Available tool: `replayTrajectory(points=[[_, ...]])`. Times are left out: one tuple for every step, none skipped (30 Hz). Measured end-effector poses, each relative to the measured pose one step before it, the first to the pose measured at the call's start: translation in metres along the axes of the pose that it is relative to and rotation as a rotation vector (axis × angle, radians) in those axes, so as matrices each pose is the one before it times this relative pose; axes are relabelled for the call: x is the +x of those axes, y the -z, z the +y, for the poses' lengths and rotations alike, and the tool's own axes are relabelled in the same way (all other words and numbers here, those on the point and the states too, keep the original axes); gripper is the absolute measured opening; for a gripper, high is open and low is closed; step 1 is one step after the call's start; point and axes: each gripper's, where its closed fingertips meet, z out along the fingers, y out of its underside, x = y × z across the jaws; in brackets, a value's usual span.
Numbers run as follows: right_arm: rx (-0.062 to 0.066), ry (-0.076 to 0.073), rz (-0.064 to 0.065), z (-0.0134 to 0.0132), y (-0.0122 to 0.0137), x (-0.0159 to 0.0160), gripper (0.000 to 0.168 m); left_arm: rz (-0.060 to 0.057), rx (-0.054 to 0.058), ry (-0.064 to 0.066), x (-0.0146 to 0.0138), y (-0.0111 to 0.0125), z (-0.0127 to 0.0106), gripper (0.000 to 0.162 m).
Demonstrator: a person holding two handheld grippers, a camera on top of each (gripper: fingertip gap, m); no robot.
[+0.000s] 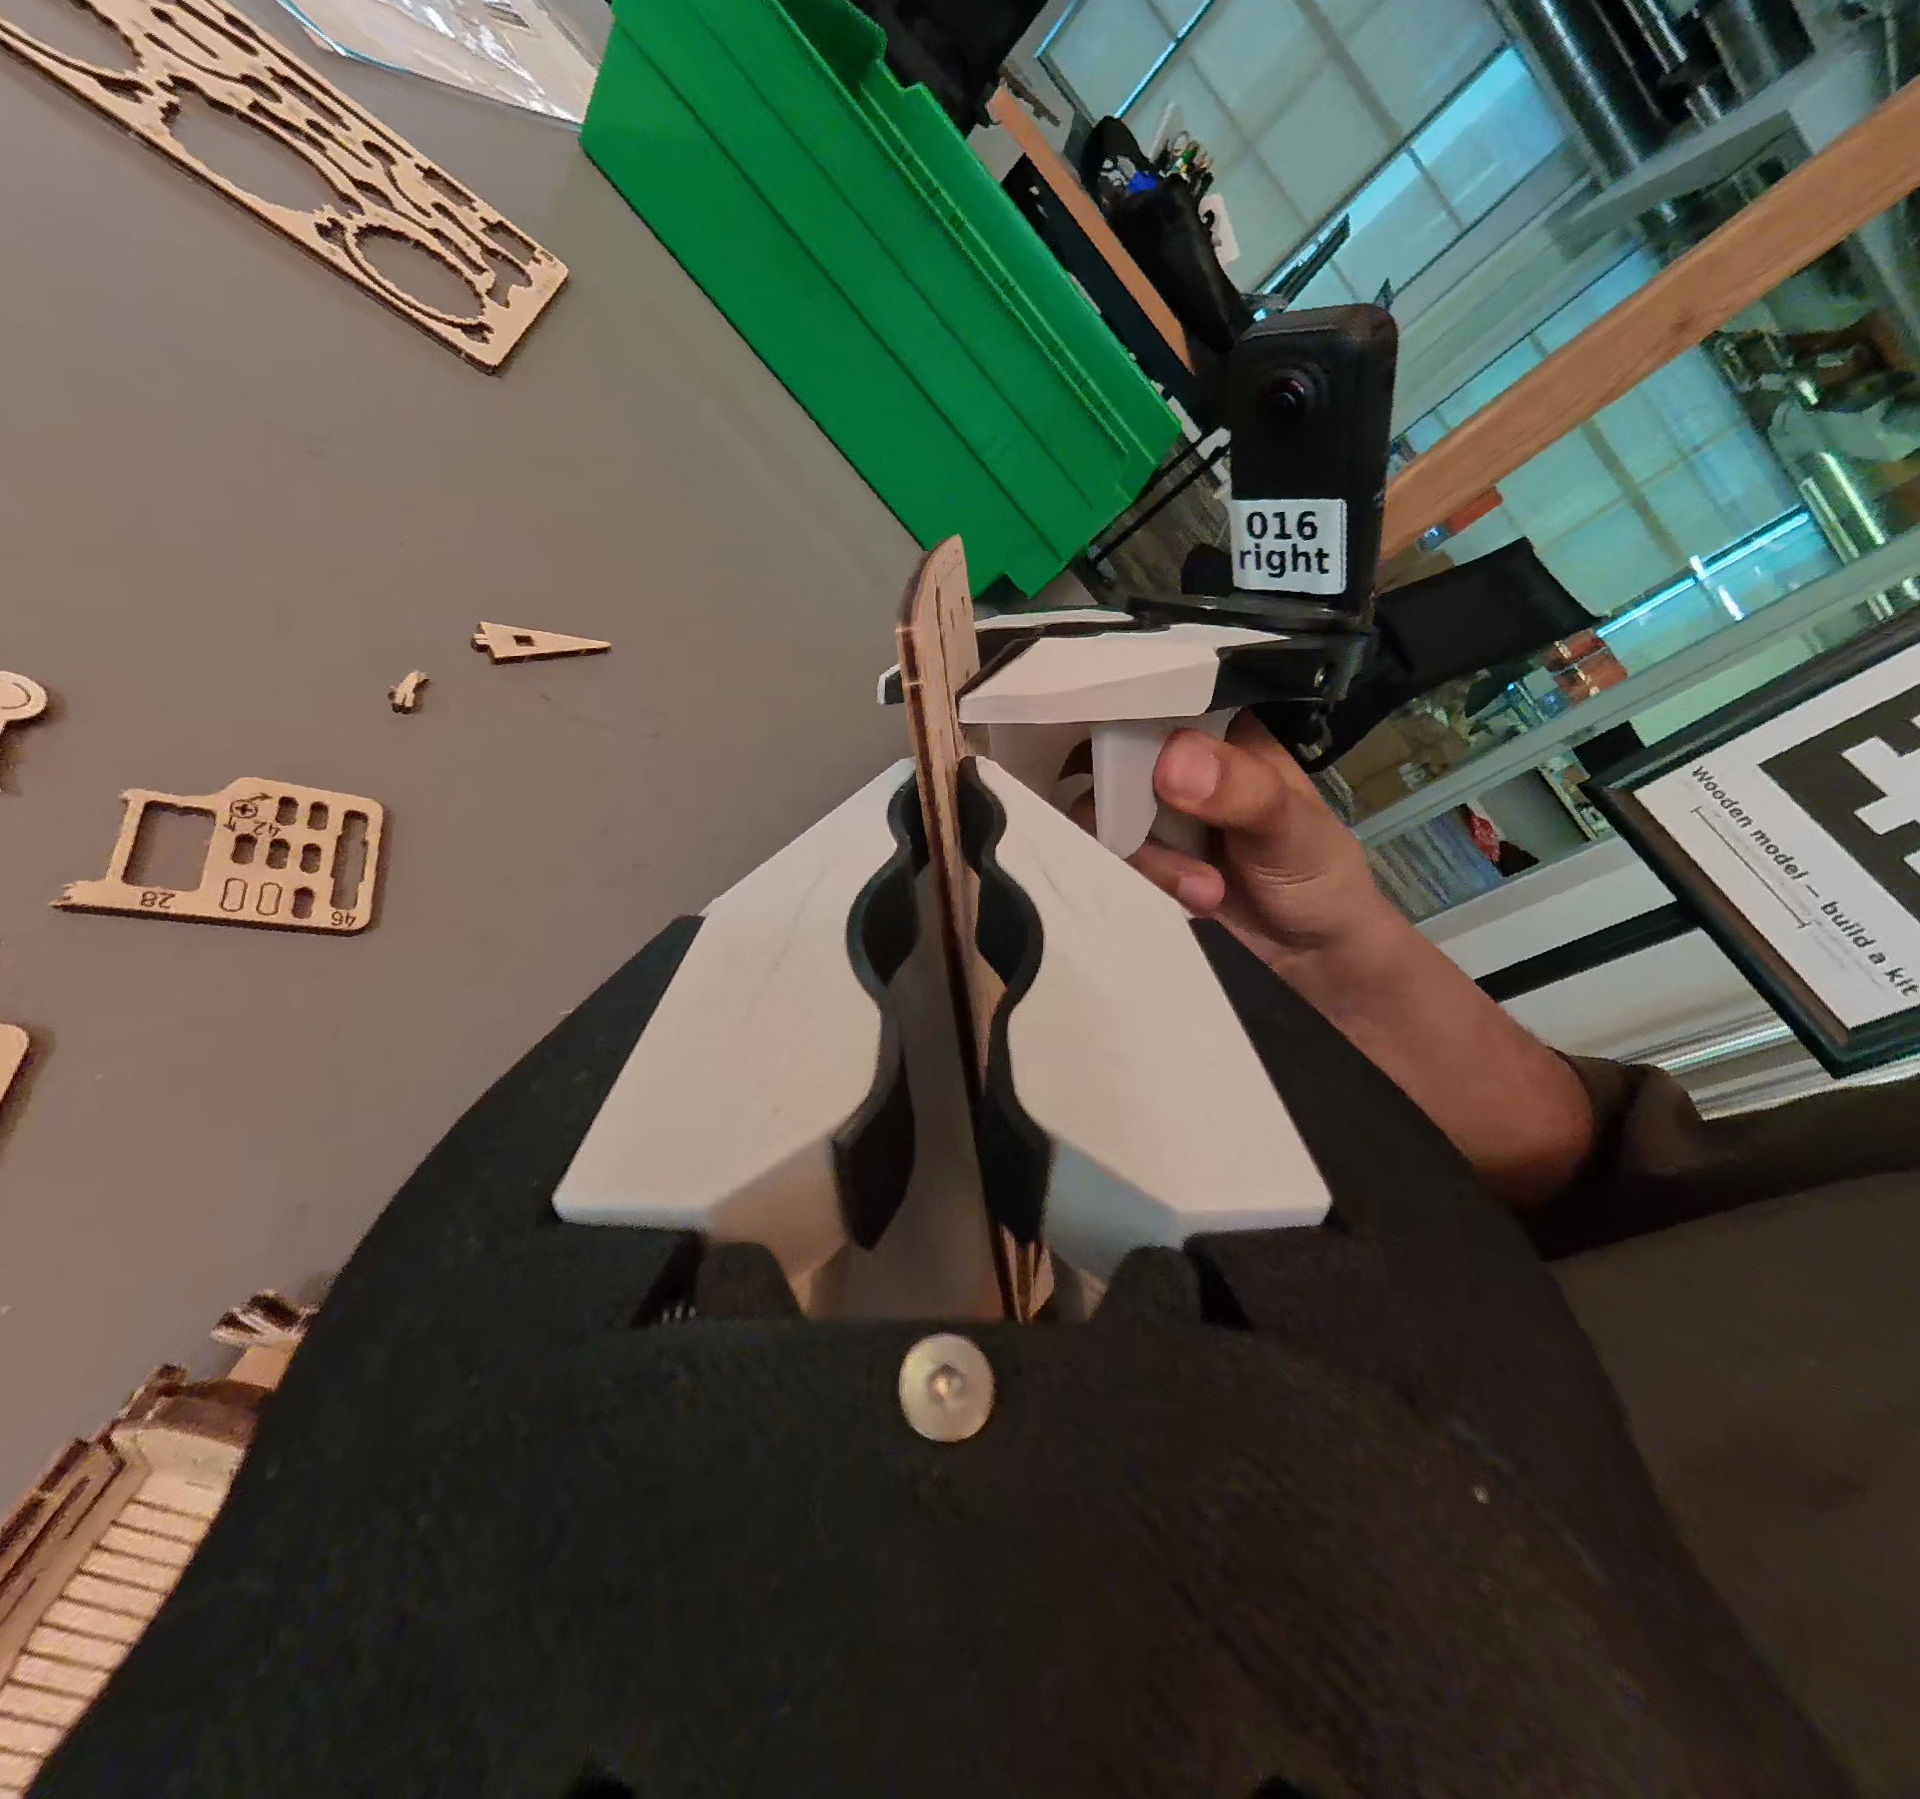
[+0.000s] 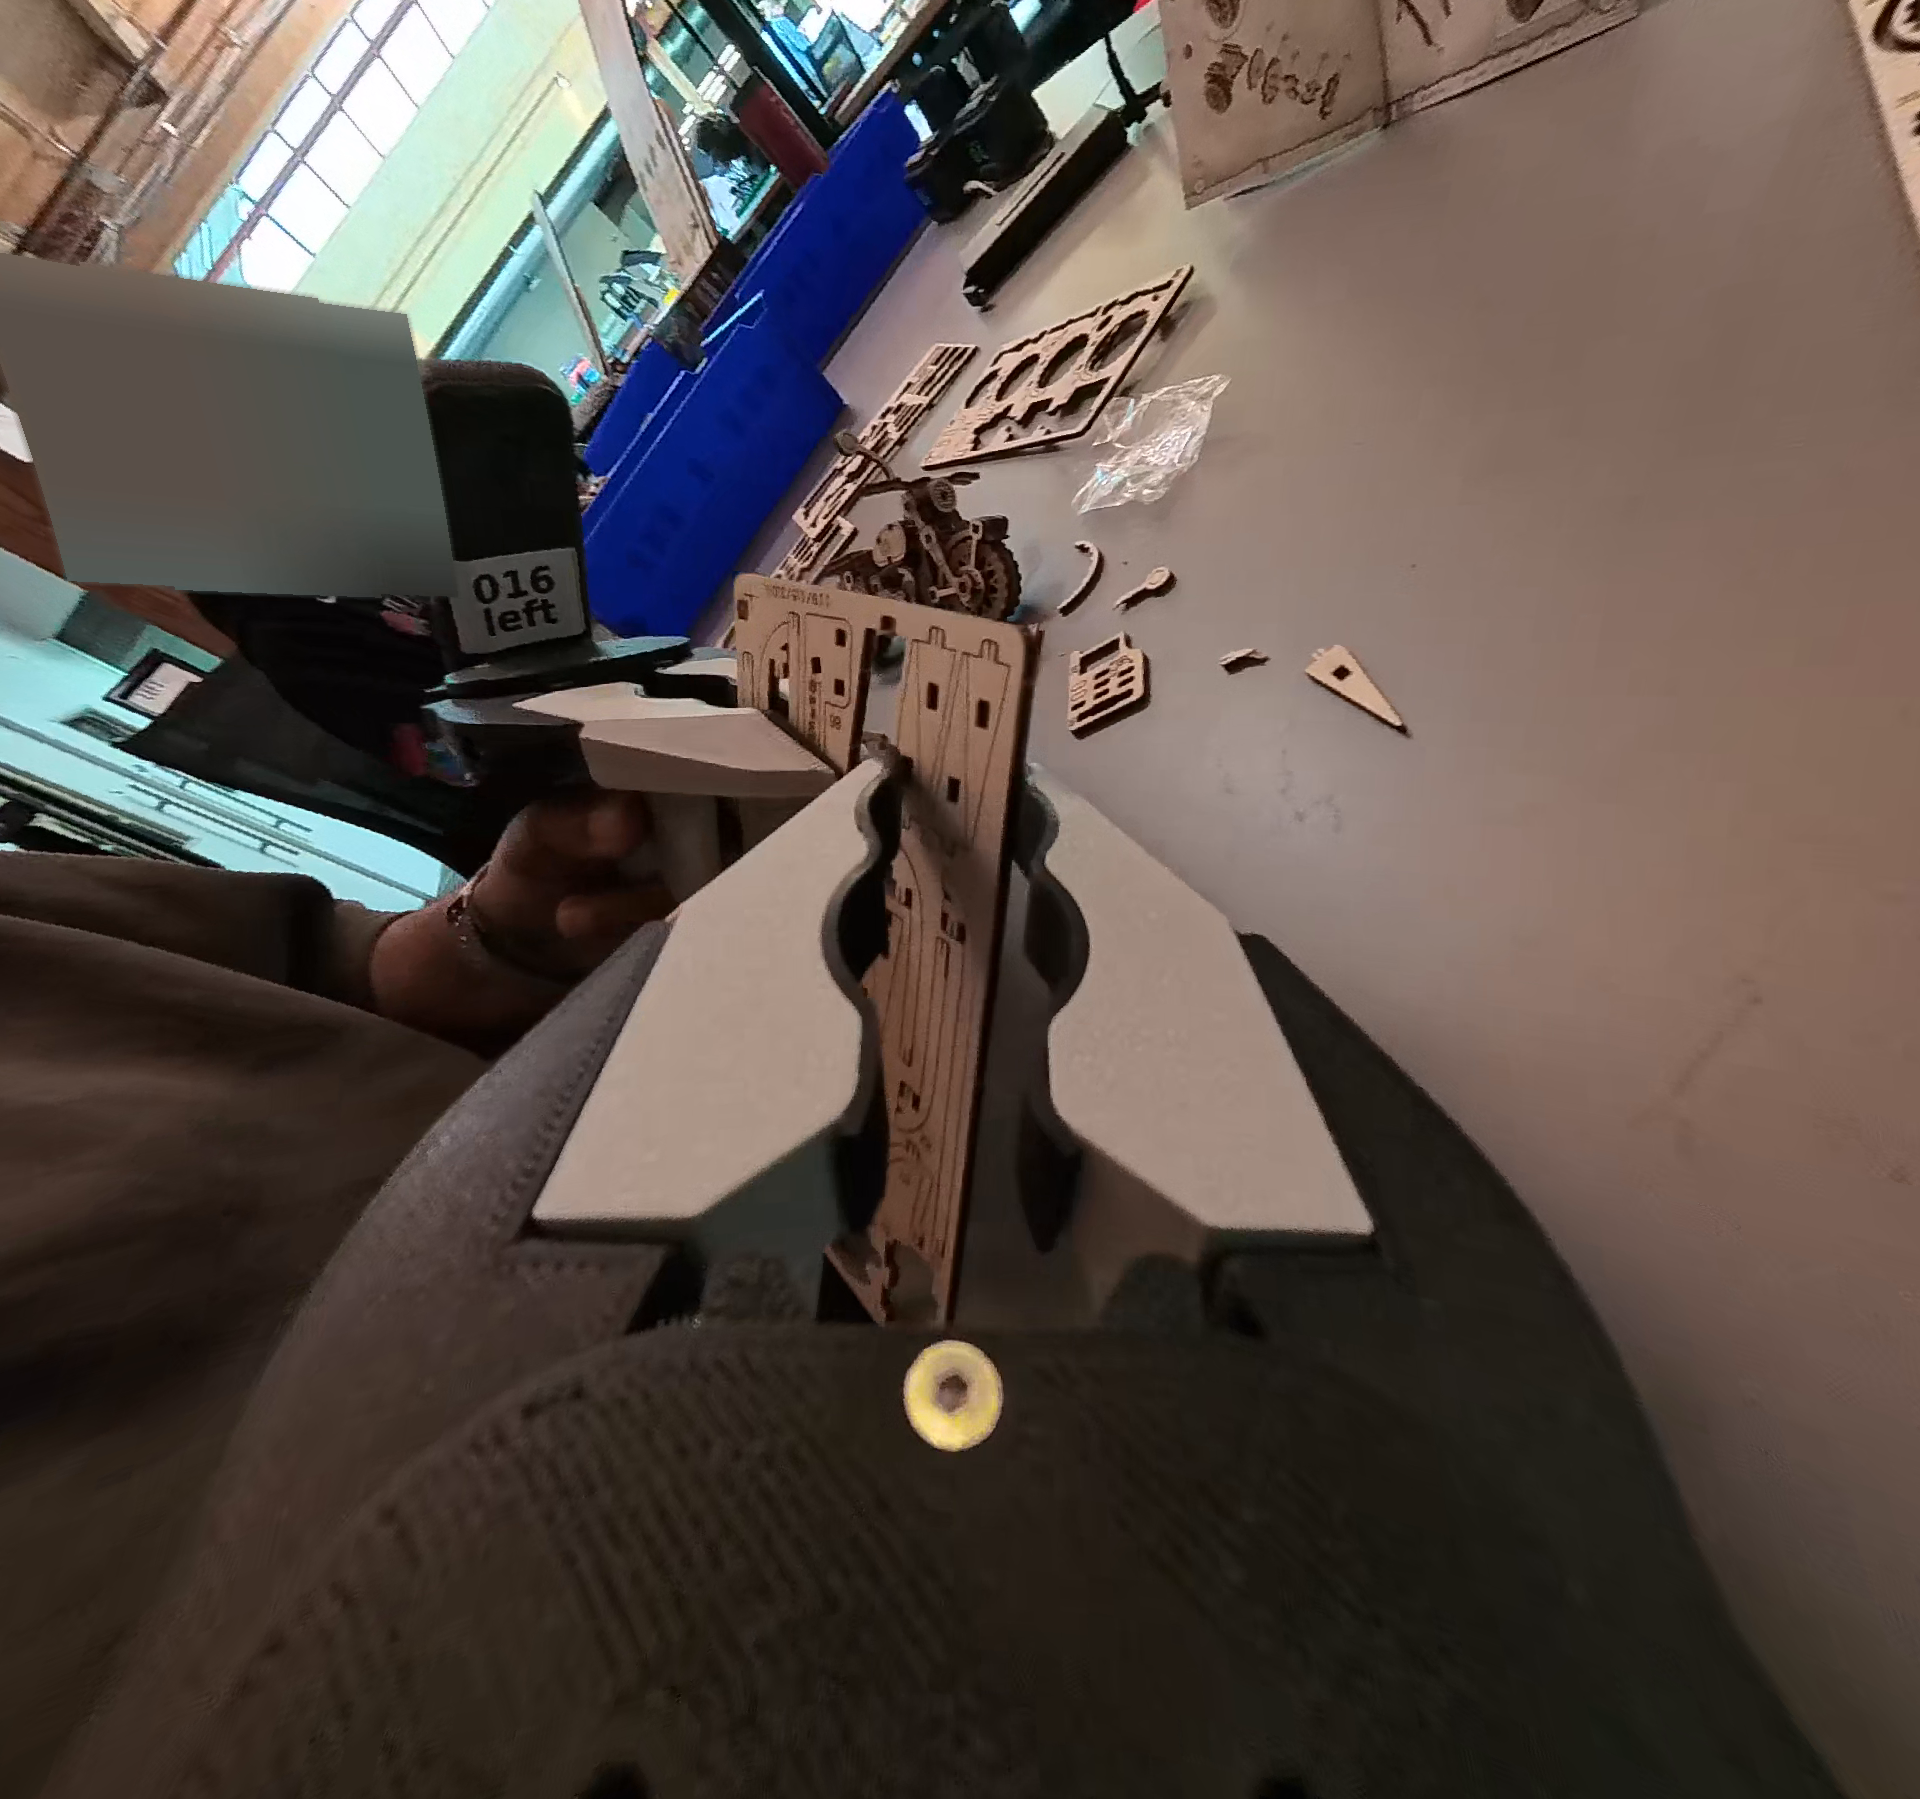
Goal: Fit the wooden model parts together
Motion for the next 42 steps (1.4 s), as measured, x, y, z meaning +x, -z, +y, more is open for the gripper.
replayTrajectory(points=[[0.0004, -0.0016, 0.0069, 0.00015, 0.00008, 0.0008, 0.02, -0.0067, -0.0016, -0.0092, -0.00021, -0.00048, 0.00037, 0.001], [0.0022, -0.0011, 0.0063, -0.00008, 0.00014, 0.00052, 0.02, -0.0048, -0.0005, -0.0051, -0.00031, -0.00044, -0.00009, 0.001], [0.0026, 0.0021, 0.0088, -0.00028, 0.00005, 0.00048, 0.02, -0.0019, 0.0014, 0.0027, -0.00046, -0.00036, -0.0002, 0.001], [0.0009, 0.0027, 0.0084, -0.00029, 0.00018, 0.00042, 0.02, 0.0053, 0.0007, 0.0111, -0.00023, -0.00048, -0.00004, 0.001], [-0.0022, 0.003, 0.0087, 0.00011, -0.00013, 0.00063, 0.02, 0.0035, 0.0002, 0.009, -0.00076, -0.00028, -0.00006, 0.001], [-0.0027, 0.0039, 0.0092, 0.0002, -0.00021, 0.0007, 0.02, -0.0018, 0.0009, 0.0016, -0.00076, -0.00023, 0.00021, 0.001], [-0.0012, 0.0073, 0.0091, 0.00008, -0.00007, 0.0006, 0.02, -0.0057, 0.0003, -0.006, -0.00073, -0.0003, 0.00021, 0.001], [-0.0003, 0.0034, 0.0059, -0.00002, 0.00016, 0.0004, 0.02, -0.0028, -0.0004, -0.0002, -0.00009, -0.00031, -0.00002, 0.001], [0.0006, -0.0029, 0.0011, -0.00025, 0.00021, 0.00023, 0.02, 0.0004, 0.0014, 0.0022, 0.0, -0.00025, -0.00002, 0.001], [-0.0016, -0.0061, 0.0005, 0.00027, 0.00003, 0.00065, 0.02, 0.0005, 0.0002, 0.0052, -0.00023, -0.0006, 0.00029, 0.001], [-0.0021, 0.0014, 0.0058, 0.00045, -0.00003, 0.00097, 0.021, -0.0032, -0.001, 0.0032, -0.00097, -0.00054, 0.00053, 0.001], [-0.0017, 0.0053, 0.0036, 0.00015, 0.0002, 0.00037, 0.021, 0.0025, -0.0013, 0.0049, -0.00038, -0.00036, 0.00057, 0.002], [0.004, 0.0009, -0.0078, -0.00085, 0.00068, -0.00093, 0.02, 0.0091, 0.0009, 0.0077, 0.00066, -0.00002, -0.00039, 0.001], [0.0124, -0.0039, -0.0226, -0.00216, 0.00121, -0.00199, 0.019, 0.015, 0.0035, 0.0082, 0.00195, 0.00035, -0.00163, 0.001], [0.0108, -0.0182, -0.0314, -0.00193, 0.00156, -0.002, 0.018, 0.0128, -0.0027, 0.0094, 0.00252, -0.00011, -0.00153, 0.001], [0.0039, -0.0411, -0.033, -0.0009, 0.00121, -0.00091, 0.018, -0.0001, -0.0009, -0.0056, 0.00152, -0.00053, -0.00125, 0.001], [-0.0001, -0.0429, -0.0326, 0.00006, 0.00119, -0.00028, 0.017, -0.002, -0.0023, -0.0136, 0.00169, -0.00066, -0.0004, 0.0], [-0.0037, -0.0293, -0.0207, 0.00115, 0.00088, 0.00048, 0.017, -0.0018, -0.0039, -0.0063, 0.0011, -0.00087, 0.00073, 0.0], [-0.0055, -0.0071, -0.0025, 0.00139, 0.00054, 0.00115, 0.018, -0.0032, -0.0025, 0.0041, -0.00042, -0.00073, 0.00127, 0.0], [-0.0083, 0.0029, 0.0057, 0.00125, 0.00027, 0.00086, 0.018, 0.0059, 0.0007, 0.0155, -0.00068, -0.00042, 0.00122, 0.0], [-0.0102, 0.0057, 0.0065, 0.00077, 0.00017, 0.00042, 0.017, 0.0107, 0.0016, 0.023, -0.00062, -0.00005, 0.00074, 0.0], [-0.0091, 0.0079, 0.0063, 0.00063, 0.00026, 0.00029, 0.017, 0.0076, 0.0011, 0.0161, -0.00024, -0.00023, 0.00061, 0.0], [-0.0088, 0.0107, 0.0061, 0.00055, 0.00032, 0.00024, 0.017, -0.0011, -0.0006, -0.0046, 0.00013, -0.00025, 0.00053, 0.0], [-0.0089, 0.0181, 0.01, 0.00064, 0.00033, 0.00096, 0.018, -0.0134, -0.0035, -0.0261, 0.00038, -0.00061, 0.00095, 0.0], [-0.0042, 0.0195, 0.0126, 0.00013, 0.00018, 0.00103, 0.019, -0.0188, -0.0016, -0.0363, 0.00061, -0.0005, 0.00055, 0.001], [0.0002, 0.0106, 0.0078, -0.0004, 0.0001, 0.00039, 0.02, -0.0178, -0.0007, -0.0352, 0.0007, -0.00033, -0.00004, 0.001], [0.0042, 0.0093, 0.007, -0.00075, -0.00007, 0.00016, 0.021, -0.0132, 0.0003, -0.0228, 0.00037, -0.00011, -0.00041, 0.001], [0.0045, 0.0106, 0.0116, -0.00065, -0.00007, 0.00031, 0.021, -0.0107, -0.0007, -0.0119, -0.00025, -0.00022, -0.00025, 0.002], [0.0016, 0.0093, 0.0122, -0.00034, -0.00028, 0.00023, 0.022, -0.0055, 0.002, -0.0052, -0.00048, -0.00003, -0.00023, 0.002], [0.0003, 0.0066, 0.0097, -0.00014, -0.00027, 0.00036, 0.022, -0.0042, 0.0023, -0.0022, -0.00066, 0.00009, 0.00008, 0.002], [0.0009, 0.0034, 0.0077, -0.00001, -0.00053, 0.00044, 0.022, -0.0034, 0.0015, 0.002, -0.00083, 0.0, 0.00021, 0.002], [0.0006, 0.0, 0.0052, 0.00002, -0.00059, 0.00057, 0.022, -0.0051, 0.0011, -0.0022, -0.00104, -0.00005, 0.00011, 0.002], [-0.0012, -0.0033, 0.0017, 0.0002, -0.0005, 0.00066, 0.022, -0.0011, 0.0007, 0.0012, -0.00067, -0.00009, 0.0002, 0.002], [-0.001, -0.0017, 0.0013, 0.00027, -0.00047, 0.00062, 0.022, -0.0005, 0.0003, 0.0043, -0.00083, -0.00017, 0.00012, 0.002], [-0.0008, -0.004, -0.0005, 0.0002, -0.00042, 0.00042, 0.022, 0.002, 0.0004, 0.0051, -0.00048, -0.00011, 0.0002, 0.002], [0.0, -0.0064, -0.0028, 0.00011, -0.00031, 0.00027, 0.022, -0.0005, 0.0001, -0.0004, -0.00044, -0.00001, 0.0001, 0.002], [0.0009, -0.0051, -0.0035, 0.0, -0.00017, 0.00016, 0.022, 0.0001, 0.0005, 0.0016, 0.00005, -0.00015, -0.00004, 0.002], [0.0013, -0.0022, -0.0009, 0.00003, -0.00001, 0.00012, 0.022, 0.0024, -0.0009, 0.0046, -0.00024, -0.00011, 0.0, 0.002], [0.0028, 0.0017, -0.0025, -0.00045, 0.00016, -0.00034, 0.022, 0.0085, -0.0006, 0.0151, -0.00014, 0.00011, -0.00018, 0.002], [0.0121, 0.0029, -0.012, -0.00183, 0.0004, -0.0015, 0.021, 0.0182, 0.0058, 0.0311, 0.00075, 0.00044, -0.00163, 0.001], [0.0162, -0.0097, -0.024, -0.00241, 0.00063, -0.00221, 0.02, 0.02, 0.0072, 0.0322, 0.00154, 0.00067, -0.00219, 0.001], [0.005, -0.0342, -0.031, -0.00088, 0.00048, -0.00159, 0.02, 0.0081, 0.0024, 0.0034, 0.00138, 0.0004, -0.00117, 0.0]])
